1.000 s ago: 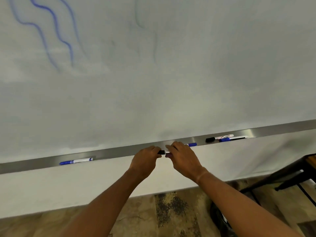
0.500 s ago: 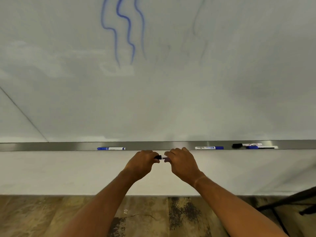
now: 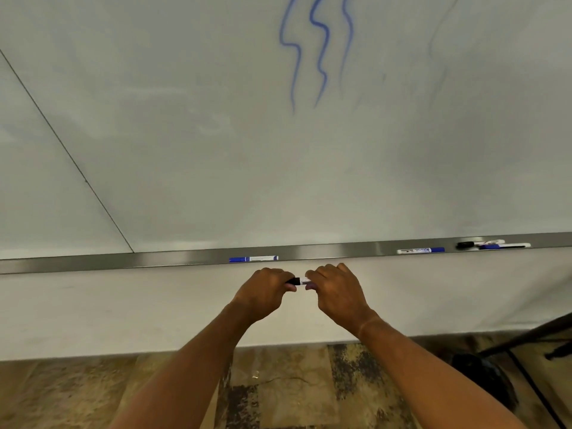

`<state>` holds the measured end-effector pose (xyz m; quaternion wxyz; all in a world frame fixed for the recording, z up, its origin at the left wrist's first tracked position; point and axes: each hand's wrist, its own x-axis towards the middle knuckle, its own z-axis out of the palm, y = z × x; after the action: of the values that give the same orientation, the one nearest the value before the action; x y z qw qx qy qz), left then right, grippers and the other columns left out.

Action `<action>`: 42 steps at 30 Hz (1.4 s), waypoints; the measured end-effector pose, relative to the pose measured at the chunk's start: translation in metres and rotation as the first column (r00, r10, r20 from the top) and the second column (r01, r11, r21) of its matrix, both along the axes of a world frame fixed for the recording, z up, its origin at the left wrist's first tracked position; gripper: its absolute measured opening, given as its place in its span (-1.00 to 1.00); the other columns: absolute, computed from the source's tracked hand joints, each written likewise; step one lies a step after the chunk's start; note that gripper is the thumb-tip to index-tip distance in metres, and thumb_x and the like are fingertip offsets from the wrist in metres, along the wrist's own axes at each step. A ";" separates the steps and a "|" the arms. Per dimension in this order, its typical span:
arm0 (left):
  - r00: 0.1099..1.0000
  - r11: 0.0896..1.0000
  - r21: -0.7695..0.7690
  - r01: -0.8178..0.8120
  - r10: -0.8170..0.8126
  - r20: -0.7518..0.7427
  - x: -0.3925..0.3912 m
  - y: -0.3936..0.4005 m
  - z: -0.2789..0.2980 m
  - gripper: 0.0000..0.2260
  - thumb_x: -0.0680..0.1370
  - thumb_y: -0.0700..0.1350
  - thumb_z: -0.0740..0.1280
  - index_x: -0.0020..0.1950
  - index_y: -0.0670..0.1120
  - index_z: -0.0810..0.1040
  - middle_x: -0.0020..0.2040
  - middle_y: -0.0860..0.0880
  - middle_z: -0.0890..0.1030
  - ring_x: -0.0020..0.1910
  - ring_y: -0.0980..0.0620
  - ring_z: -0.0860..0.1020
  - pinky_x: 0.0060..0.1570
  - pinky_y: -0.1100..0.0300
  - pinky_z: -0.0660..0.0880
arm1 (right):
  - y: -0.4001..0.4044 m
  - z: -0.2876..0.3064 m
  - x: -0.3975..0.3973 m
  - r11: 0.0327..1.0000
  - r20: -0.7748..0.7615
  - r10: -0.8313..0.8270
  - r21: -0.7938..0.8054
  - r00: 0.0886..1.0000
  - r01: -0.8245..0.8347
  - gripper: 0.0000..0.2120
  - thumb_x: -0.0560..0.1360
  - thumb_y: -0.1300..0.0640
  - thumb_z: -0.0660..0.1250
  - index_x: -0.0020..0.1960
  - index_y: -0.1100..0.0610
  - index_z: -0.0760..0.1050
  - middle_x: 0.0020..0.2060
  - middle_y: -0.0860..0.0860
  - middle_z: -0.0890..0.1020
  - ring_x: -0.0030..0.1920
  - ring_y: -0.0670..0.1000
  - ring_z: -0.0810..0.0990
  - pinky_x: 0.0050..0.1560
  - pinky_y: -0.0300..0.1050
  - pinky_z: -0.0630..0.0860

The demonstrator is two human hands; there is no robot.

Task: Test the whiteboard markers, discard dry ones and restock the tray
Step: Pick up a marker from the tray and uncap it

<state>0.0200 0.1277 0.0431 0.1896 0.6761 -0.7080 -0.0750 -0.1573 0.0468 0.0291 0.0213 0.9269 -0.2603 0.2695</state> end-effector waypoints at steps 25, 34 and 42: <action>0.991 0.985 -0.170 -0.027 0.049 0.125 -0.001 -0.005 -0.017 -0.87 0.47 -0.21 0.41 0.01 -0.13 0.60 -0.21 -0.11 0.63 -0.29 -0.13 0.57 -0.36 0.05 0.55 | -0.013 0.001 0.002 0.998 -0.048 0.026 0.059 0.999 -0.023 -0.85 0.37 0.22 0.45 -0.08 0.08 0.60 -0.31 -0.03 0.62 -0.33 0.04 0.53 -0.28 -0.12 0.38; 0.989 0.987 -0.138 -0.083 0.099 0.114 -0.010 -0.012 -0.016 -0.87 0.51 -0.20 0.37 0.04 -0.13 0.61 -0.16 -0.11 0.65 -0.25 -0.11 0.58 -0.29 0.09 0.52 | -0.031 -0.008 -0.003 0.995 0.004 0.097 0.020 0.995 -0.097 -0.86 0.39 0.24 0.44 -0.06 0.11 0.60 -0.28 -0.01 0.63 -0.29 0.06 0.55 -0.24 -0.06 0.46; 0.977 0.977 -0.188 -0.103 0.134 0.164 -0.019 -0.008 -0.021 -0.84 0.42 -0.23 0.46 -0.02 -0.13 0.60 -0.23 -0.09 0.64 -0.31 -0.09 0.57 -0.43 0.09 0.54 | -0.039 -0.012 -0.011 0.989 0.014 0.121 0.083 0.993 -0.121 -0.87 0.41 0.19 0.38 -0.04 0.09 0.60 -0.27 -0.03 0.64 -0.28 0.06 0.57 -0.25 -0.07 0.43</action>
<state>0.0005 0.1199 0.0222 0.1902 0.7016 -0.6841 0.0602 -0.1683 0.0081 0.0166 -0.0353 0.9399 -0.2147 0.2632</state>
